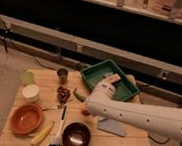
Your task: Place apple in purple bowl
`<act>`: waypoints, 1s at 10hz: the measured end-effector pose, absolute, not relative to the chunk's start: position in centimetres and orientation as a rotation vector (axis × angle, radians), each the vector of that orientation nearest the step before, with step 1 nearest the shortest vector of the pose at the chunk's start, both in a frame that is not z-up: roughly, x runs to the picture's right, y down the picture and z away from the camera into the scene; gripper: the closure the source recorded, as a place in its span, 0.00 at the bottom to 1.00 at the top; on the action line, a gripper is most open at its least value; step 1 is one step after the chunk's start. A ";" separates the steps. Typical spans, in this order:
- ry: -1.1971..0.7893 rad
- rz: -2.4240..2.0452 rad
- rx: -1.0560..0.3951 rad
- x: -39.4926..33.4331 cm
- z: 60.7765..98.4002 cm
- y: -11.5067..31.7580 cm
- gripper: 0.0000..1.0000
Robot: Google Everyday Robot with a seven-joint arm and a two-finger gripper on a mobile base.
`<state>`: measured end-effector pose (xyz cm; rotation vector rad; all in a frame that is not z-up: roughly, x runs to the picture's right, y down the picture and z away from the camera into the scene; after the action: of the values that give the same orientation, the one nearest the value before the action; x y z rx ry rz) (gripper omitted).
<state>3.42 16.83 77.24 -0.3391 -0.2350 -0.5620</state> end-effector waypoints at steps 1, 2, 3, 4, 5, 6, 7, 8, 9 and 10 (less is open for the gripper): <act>-0.278 -0.609 -0.352 2.4 77.1 16.5 0.22; -0.295 -0.627 -0.361 2.0 77.0 16.5 0.20; -0.306 -0.642 -0.371 1.9 77.1 16.5 0.20; -0.318 -0.652 -0.383 1.9 77.3 16.6 0.20; -0.323 -0.657 -0.392 1.8 77.6 16.7 0.20; -0.328 -0.662 -0.400 1.6 78.2 16.8 0.20; -0.327 -0.661 -0.408 1.8 78.6 16.9 0.20; -0.323 -0.658 -0.415 2.0 79.0 17.0 0.20; -0.318 -0.657 -0.420 2.2 79.5 17.0 0.20; -0.303 -0.659 -0.432 2.7 80.2 17.0 0.20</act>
<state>2.66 17.04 80.15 -0.4319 -0.3027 -0.6586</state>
